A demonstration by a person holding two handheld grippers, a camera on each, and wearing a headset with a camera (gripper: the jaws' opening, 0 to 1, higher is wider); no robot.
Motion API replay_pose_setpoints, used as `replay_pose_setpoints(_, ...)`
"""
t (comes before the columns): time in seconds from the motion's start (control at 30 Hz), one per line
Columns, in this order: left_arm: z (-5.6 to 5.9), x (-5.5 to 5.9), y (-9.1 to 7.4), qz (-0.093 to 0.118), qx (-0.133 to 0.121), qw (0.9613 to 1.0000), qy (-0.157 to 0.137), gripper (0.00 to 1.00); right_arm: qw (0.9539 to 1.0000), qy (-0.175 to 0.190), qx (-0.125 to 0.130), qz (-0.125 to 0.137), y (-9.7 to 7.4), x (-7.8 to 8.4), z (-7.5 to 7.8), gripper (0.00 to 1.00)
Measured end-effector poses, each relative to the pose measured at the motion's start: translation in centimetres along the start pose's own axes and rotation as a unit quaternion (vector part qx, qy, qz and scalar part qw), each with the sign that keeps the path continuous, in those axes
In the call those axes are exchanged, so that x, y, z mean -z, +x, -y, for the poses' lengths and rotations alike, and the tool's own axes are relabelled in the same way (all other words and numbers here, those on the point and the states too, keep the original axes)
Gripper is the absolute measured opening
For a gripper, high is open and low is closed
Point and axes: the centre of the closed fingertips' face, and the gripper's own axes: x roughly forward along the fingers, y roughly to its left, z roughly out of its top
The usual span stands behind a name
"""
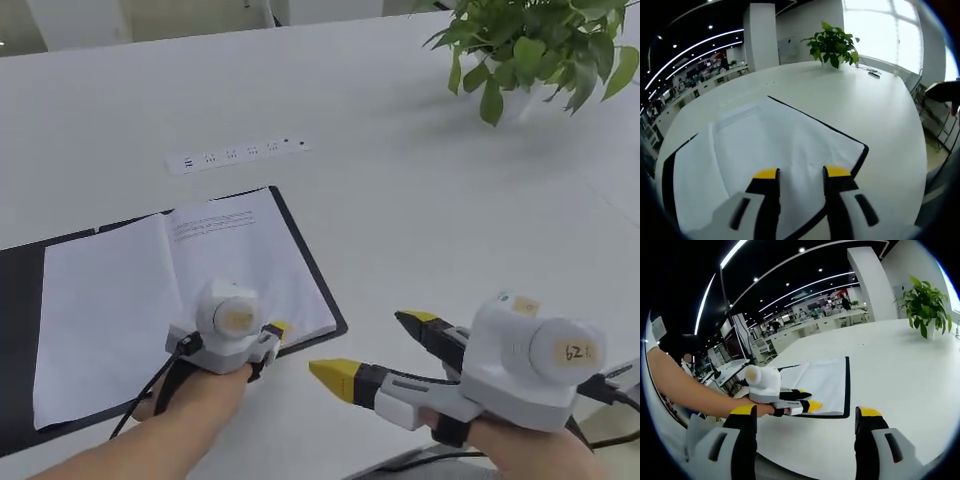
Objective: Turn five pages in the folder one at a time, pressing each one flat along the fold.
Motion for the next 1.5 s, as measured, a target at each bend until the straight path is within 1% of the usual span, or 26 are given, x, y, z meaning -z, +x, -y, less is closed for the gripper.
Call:
replay_pose_setpoints(0.03,-0.2,0.0,0.0,0.002,-0.002,1.0,0.0,0.3,1.0,0.001,-0.001,0.0,0.0,0.0,0.0,0.8)
replay_pose_setpoints(0.07,-0.5,0.0,-0.1,0.002,-0.007,1.0,0.001,0.25,1.0,0.001,0.001,-0.002,0.0,0.1,0.0,0.8)
replay_pose_setpoints(0.1,-0.6,0.0,0.0,0.002,-0.008,1.0,0.001,0.23,1.0,0.001,0.001,-0.003,0.0,0.1,0.1,0.8)
replay_pose_setpoints(0.2,-0.6,0.0,0.0,0.003,-0.005,0.9999,0.011,0.22,1.0,0.003,0.001,-0.005,0.1,0.1,0.1,0.8)
replay_pose_setpoints(0.3,-0.7,0.0,0.0,0.007,-0.009,0.9999,0.009,0.19,1.0,0.001,0.001,-0.007,0.2,0.1,0.1,0.79)
replay_pose_setpoints(0.33,-1.2,0.0,0.0,0.006,-0.018,0.9998,0.009,0.12,1.0,0.001,0.0,-0.01,0.2,0.2,0.1,0.79)
replay_pose_setpoints(0.37,-1.8,0.1,-0.1,0.004,-0.025,0.9996,0.014,0.09,1.0,0.001,0.0,-0.009,0.2,0.2,0.1,0.79)
replay_pose_setpoints(0.4,-1.5,0.0,0.0,0.005,-0.016,0.9997,0.016,0.09,1.0,0.0,-0.001,-0.009,0.3,0.1,0.1,0.79)
replay_pose_setpoints(0.43,-1.3,0.0,0.0,0.003,-0.014,0.9994,0.031,0.09,1.0,0.0,0.0,-0.009,0.3,0.1,0.2,0.79)
replay_pose_setpoints(0.47,-1.3,0.0,0.0,0.002,-0.013,0.9994,0.031,0.09,1.0,0.001,-0.001,-0.009,0.4,0.1,0.2,0.79)
replay_pose_setpoints(0.63,-1.5,0.0,0.0,0.003,-0.015,0.9995,0.027,0.06,0.9998,0.001,-0.007,-0.016,1.0,0.2,0.1,0.79)
replay_pose_setpoints(0.73,-1.6,0.0,0.0,0.005,-0.016,0.9997,0.019,0.05,0.9996,-0.008,-0.011,-0.025,1.4,0.3,0.1,0.78)
replay_pose_setpoints(0.77,-1.6,0.0,0.0,0.006,-0.016,0.9997,0.018,0.05,0.9995,-0.006,-0.014,-0.026,1.7,0.3,0.2,0.77)
replay_pose_setpoints(0.8,-1.7,0.0,0.0,0.006,-0.017,0.9998,0.01,0.05,0.9995,-0.004,-0.015,-0.029,1.8,0.3,0.2,0.77)
replay_pose_setpoints(0.9,-1.7,0.0,0.0,0.009,-0.017,0.9998,0.003,0.04,0.9993,0.014,-0.023,-0.028,3.1,0.1,0.5,0.72)
replay_pose_setpoints(0.97,-1.7,0.0,0.0,0.01,-0.017,0.9998,0.001,0.04,0.9991,0.016,-0.022,-0.032,4.1,0.3,0.8,0.67)
replay_pose_setpoints(1.03,-1.7,0.0,0.1,0.012,-0.017,0.9998,-0.001,0.04,0.9983,0.026,-0.022,-0.047,5.4,0.8,1.2,0.61)
replay_pose_setpoints(1.1,-1.8,0.0,0.1,0.013,-0.018,0.9998,-0.001,0.04,0.9973,0.048,-0.021,-0.052,6.7,1.2,1.6,0.58)
replay_pose_setpoints(1.13,-1.8,0.0,0.1,0.013,-0.017,0.9998,-0.002,0.04,0.9959,0.063,-0.015,-0.064,7.3,1.7,2.0,0.56)
replay_pose_setpoints(1.17,-1.8,0.0,0.1,0.013,-0.017,0.9998,-0.001,0.04,0.9947,0.072,-0.014,-0.072,7.7,2.1,2.1,0.56)
replay_pose_setpoints(1.2,-1.8,0.0,0.1,0.013,-0.017,0.9998,-0.001,0.04,0.9943,0.077,-0.016,-0.071,8.1,2.2,2.3,0.54)
replay_pose_setpoints(1.27,-1.8,0.0,0.1,0.014,-0.017,0.9997,-0.004,0.04,0.9926,0.09,-0.007,-0.08,8.8,2.7,2.8,0.51)
replay_pose_setpoints(1.3,-1.9,0.0,0.1,0.014,-0.017,0.9998,-0.003,0.04,0.9929,0.091,-0.007,-0.076,9.1,2.7,2.9,0.5)
replay_pose_setpoints(1.37,-1.9,0.0,0.1,0.014,-0.017,0.9997,-0.008,0.04,0.992,0.094,0.006,-0.083,9.6,3.1,3.6,0.51)
replay_pose_setpoints(1.5,-1.9,0.0,0.1,0.015,-0.018,0.9997,-0.008,0.04,0.9906,0.103,0.009,-0.089,10.5,3.6,4.2,0.49)
